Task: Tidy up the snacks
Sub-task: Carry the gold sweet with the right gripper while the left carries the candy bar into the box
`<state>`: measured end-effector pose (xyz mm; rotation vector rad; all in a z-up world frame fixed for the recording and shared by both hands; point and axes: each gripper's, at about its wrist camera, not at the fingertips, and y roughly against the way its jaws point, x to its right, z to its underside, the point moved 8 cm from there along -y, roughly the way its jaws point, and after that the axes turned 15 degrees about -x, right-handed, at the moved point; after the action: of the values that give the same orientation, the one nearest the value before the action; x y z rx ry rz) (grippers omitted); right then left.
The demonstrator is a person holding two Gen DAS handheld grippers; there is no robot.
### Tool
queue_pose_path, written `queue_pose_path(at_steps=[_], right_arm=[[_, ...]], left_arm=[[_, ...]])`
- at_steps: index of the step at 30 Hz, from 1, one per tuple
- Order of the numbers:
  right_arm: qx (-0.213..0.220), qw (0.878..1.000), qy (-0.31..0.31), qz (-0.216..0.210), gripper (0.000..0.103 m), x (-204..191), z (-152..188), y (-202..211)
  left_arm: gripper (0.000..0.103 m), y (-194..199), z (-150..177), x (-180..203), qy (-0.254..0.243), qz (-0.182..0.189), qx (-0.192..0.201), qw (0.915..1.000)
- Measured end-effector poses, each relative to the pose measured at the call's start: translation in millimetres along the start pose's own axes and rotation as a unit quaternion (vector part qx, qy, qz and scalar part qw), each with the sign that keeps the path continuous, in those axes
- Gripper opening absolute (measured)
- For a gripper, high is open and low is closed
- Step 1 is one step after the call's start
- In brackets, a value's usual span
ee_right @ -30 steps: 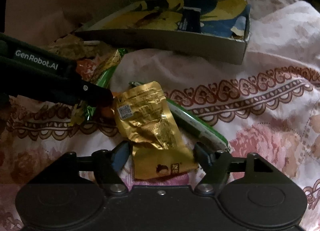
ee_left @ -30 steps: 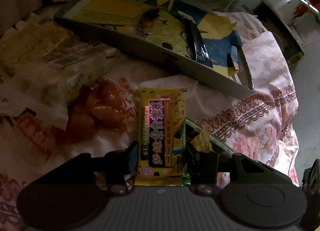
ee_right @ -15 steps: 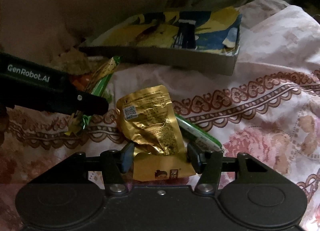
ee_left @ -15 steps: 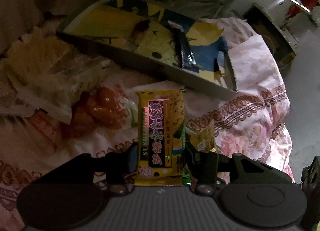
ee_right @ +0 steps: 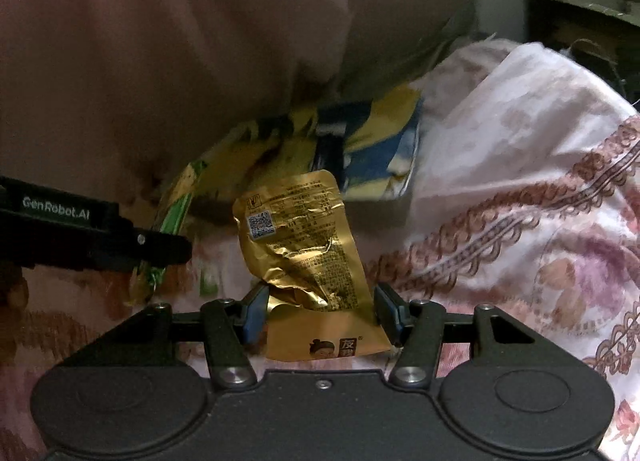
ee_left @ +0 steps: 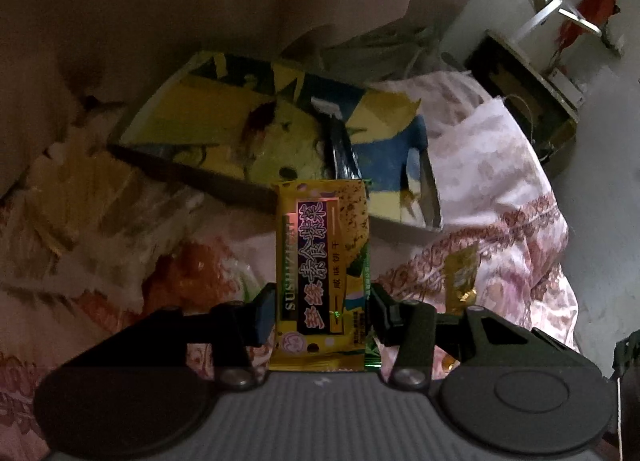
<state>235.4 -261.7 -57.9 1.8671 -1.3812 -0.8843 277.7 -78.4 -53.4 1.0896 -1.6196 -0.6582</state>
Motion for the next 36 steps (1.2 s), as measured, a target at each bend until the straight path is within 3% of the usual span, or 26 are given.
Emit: queue_pose_path(at_steps=[11,17,23,31,36], right_arm=[[0.082,0.996,-0.026,0.011,0.058,18,-25,10],[0.103,0.994,-0.028,0.021,0.058,19,-32,6],[0.134,0.99,-0.017,0.03,0.058,15,-64,3],[0.152,0.987,-0.035,0.026,0.058,19,-112,-17],[0.145,0.988,-0.043,0.02,0.058,16,-124,-32]], left_arm=[[0.052,-4,-36,13,-0.032,-0.023,0.019,0.999],[0.052,-11,-55,16,-0.042,-0.018,0.024,0.9987],[0.052,-19,-79,13,-0.053,-0.026,0.032,0.9977],[0.052,-44,-114,6,-0.054,-0.041,0.034,0.9971],[0.052,-59,-130,2,-0.042,-0.039,0.039,0.9976]])
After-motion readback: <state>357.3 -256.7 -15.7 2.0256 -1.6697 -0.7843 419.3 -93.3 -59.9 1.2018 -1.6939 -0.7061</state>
